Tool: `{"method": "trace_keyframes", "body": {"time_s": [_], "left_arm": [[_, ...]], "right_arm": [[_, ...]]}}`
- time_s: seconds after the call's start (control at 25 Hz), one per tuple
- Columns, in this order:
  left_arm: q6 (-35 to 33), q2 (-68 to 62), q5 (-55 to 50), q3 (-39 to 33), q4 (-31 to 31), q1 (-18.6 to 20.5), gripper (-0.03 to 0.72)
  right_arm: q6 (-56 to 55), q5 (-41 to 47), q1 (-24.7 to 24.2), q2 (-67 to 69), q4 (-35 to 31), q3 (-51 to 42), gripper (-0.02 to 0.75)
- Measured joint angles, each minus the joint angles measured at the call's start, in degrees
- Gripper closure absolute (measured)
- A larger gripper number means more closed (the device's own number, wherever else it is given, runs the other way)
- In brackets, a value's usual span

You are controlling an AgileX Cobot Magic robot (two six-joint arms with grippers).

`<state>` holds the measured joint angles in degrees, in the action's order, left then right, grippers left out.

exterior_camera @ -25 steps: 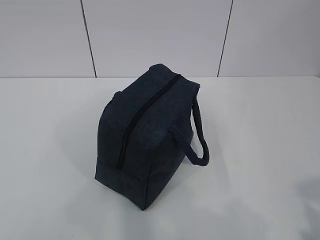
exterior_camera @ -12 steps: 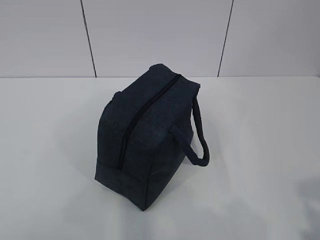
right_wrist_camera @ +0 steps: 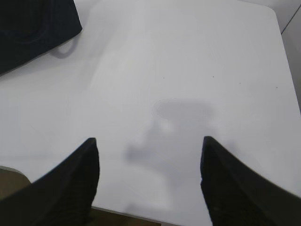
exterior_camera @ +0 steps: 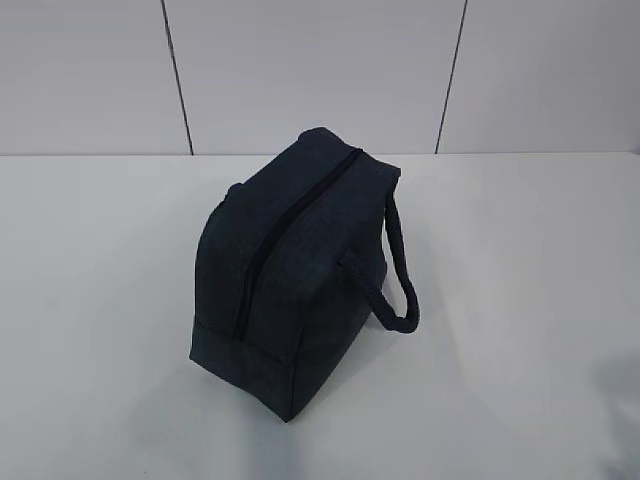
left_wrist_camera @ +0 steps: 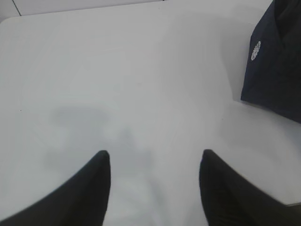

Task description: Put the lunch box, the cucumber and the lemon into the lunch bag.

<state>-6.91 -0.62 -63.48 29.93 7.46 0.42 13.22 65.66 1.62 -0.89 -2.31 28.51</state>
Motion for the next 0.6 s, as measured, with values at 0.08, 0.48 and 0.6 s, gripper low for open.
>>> {"method": "trace_keyframes", "body": {"time_s": [0.08, 0.48, 0.6], "left_arm": [[0.0, 0.0, 0.0, 0.0, 0.0, 0.0, 0.263], [0.0, 0.0, 0.0, 0.0, 0.0, 0.0, 0.275], [0.0, 0.0, 0.0, 0.0, 0.0, 0.0, 0.279]], "right_arm": [[0.0, 0.0, 0.0, 0.0, 0.0, 0.0, 0.225], [-0.1, 0.0, 0.0, 0.0, 0.0, 0.0, 0.225], [-0.1, 0.0, 0.0, 0.0, 0.0, 0.0, 0.225]]}}
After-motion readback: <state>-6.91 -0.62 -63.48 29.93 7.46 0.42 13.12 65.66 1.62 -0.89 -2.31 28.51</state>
